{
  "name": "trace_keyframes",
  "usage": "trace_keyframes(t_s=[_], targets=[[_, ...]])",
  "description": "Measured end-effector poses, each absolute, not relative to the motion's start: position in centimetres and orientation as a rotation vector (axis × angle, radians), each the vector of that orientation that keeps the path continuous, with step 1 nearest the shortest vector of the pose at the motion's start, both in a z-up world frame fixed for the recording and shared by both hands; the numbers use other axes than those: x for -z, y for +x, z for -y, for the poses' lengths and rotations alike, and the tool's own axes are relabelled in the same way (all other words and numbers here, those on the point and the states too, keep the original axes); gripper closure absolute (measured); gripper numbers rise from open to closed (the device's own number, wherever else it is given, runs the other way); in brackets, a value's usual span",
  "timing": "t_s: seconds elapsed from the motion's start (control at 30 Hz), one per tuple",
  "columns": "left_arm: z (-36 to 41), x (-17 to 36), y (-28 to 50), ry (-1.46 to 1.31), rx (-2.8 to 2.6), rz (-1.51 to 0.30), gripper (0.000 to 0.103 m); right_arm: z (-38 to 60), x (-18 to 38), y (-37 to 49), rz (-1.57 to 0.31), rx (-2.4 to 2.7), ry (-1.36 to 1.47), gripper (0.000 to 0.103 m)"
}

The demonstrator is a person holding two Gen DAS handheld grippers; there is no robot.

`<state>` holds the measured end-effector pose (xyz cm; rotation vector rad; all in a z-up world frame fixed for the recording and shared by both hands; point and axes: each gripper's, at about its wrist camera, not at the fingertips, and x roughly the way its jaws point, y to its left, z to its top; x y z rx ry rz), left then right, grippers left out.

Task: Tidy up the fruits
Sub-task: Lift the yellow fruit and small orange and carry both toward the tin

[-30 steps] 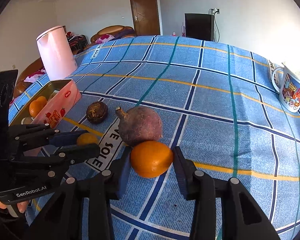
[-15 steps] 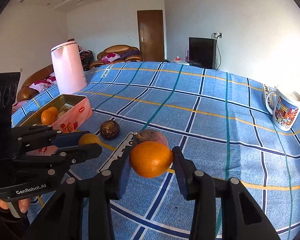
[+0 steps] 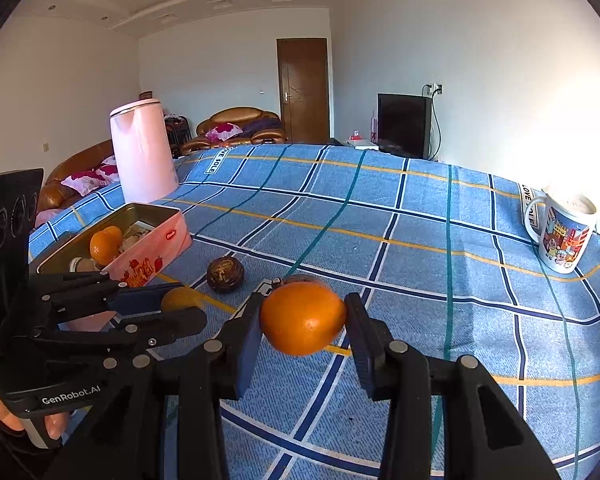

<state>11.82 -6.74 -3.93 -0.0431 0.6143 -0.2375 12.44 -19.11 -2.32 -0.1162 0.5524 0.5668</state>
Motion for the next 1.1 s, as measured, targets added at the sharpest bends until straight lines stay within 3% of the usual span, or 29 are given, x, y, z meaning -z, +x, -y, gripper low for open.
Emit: trace_keyframes(t_s=[1.1], targets=[[6.4,0.9,8.3,0.05,0.117,-0.347,0.075,20.4,0.5,8.7,-0.312,-0.525,-0.112,0.06]])
